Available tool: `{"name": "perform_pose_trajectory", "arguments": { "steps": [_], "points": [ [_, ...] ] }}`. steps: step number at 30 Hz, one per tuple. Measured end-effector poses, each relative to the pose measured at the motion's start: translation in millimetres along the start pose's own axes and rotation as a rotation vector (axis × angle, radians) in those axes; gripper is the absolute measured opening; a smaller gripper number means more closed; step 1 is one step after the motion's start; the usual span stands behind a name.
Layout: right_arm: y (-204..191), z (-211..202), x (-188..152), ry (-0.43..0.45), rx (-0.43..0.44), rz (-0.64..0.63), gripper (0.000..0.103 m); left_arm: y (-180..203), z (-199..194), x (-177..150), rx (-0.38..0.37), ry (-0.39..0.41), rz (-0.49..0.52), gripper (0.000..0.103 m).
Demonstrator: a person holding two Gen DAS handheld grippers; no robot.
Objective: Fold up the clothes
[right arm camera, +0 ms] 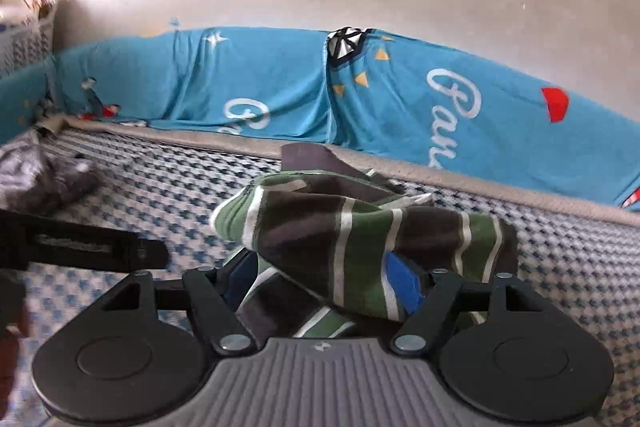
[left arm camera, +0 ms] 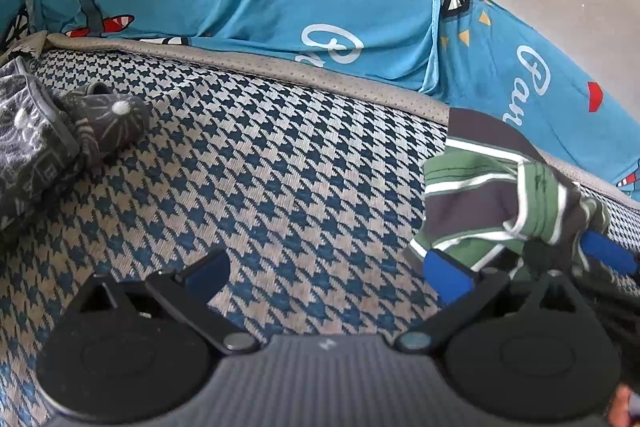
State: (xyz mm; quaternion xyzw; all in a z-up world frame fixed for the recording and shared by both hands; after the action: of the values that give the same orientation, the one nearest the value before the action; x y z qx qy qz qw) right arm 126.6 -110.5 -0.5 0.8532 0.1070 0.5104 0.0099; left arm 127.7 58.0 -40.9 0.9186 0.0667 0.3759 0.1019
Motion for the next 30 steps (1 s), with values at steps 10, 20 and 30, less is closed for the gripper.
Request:
{"name": "perform_pose_trajectory", "arguments": {
  "steps": [10,20,30],
  "points": [
    [86.0,-36.2,15.0,0.083,-0.233,0.21,0.014,-6.0,-0.8,1.7,0.019,0.015,-0.001,0.103],
    [198.6,-91.1,-3.5,0.069,-0.542,0.381,0.038,0.3,-0.6,-3.6,0.047,0.027,0.04,0.103],
    [178.6,-85.9,4.3,0.1,-0.313,0.369,0.047,4.5,1.0,-7.2,0.034,0.023,0.045,0.103]
  ]
}}
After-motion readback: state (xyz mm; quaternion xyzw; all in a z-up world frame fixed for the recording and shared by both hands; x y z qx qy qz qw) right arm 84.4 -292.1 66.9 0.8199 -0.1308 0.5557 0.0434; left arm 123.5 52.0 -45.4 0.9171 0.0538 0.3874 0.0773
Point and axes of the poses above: each gripper's, at about its wrist camera, not at the fingertips, and z roughly the way its jaws point, y to its right, x to its top, the point moved 9 cm from there along z, roughly the way its jaws point, and after that the axes turned 3 degrees about y, right-handed, at the moved point
